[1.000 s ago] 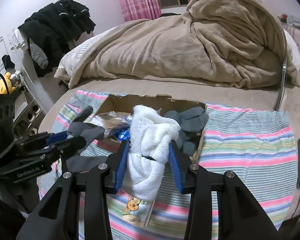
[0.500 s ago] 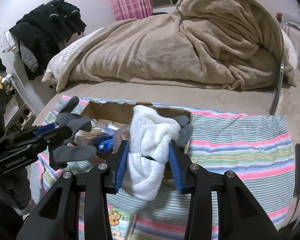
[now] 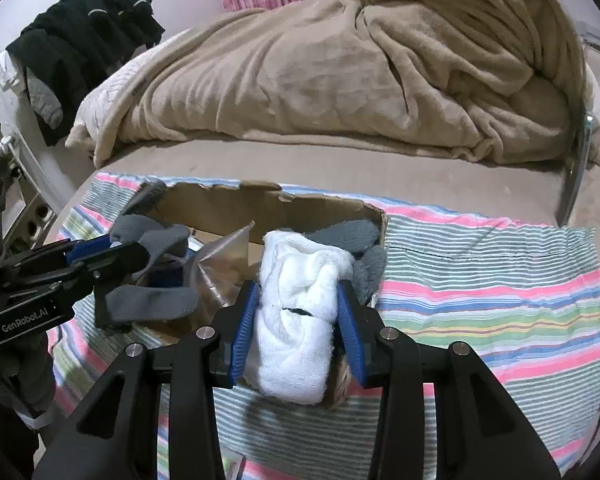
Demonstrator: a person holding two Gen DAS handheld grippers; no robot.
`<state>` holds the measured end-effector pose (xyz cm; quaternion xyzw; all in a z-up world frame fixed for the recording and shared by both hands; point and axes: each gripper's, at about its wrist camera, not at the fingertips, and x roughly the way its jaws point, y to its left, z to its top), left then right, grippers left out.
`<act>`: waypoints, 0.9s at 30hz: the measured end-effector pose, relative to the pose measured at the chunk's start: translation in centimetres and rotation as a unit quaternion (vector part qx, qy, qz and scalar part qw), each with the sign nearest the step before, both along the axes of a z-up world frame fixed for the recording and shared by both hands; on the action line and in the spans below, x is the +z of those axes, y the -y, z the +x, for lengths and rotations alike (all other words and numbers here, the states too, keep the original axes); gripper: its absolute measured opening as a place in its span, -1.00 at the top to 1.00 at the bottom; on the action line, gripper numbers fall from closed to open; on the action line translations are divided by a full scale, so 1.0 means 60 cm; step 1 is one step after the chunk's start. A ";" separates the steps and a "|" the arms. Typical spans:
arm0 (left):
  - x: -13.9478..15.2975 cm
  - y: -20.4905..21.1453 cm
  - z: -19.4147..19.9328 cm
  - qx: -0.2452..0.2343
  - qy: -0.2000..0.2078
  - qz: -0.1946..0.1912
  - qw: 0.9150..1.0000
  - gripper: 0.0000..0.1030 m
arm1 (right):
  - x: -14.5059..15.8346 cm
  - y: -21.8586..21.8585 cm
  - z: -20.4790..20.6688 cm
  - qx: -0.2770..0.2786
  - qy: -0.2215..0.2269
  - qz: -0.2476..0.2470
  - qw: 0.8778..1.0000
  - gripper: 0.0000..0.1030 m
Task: Organize objects
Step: 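Release the grey glove from the left tool while the right tool releases the white socks into the box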
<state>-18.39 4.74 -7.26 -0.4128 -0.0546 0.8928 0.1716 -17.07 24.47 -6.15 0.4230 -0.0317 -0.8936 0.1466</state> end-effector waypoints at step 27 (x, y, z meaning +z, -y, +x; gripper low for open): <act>0.032 0.001 0.071 0.011 -0.004 -0.026 1.000 -0.26 | 0.032 0.008 0.065 -0.026 -0.012 0.013 0.999 -0.18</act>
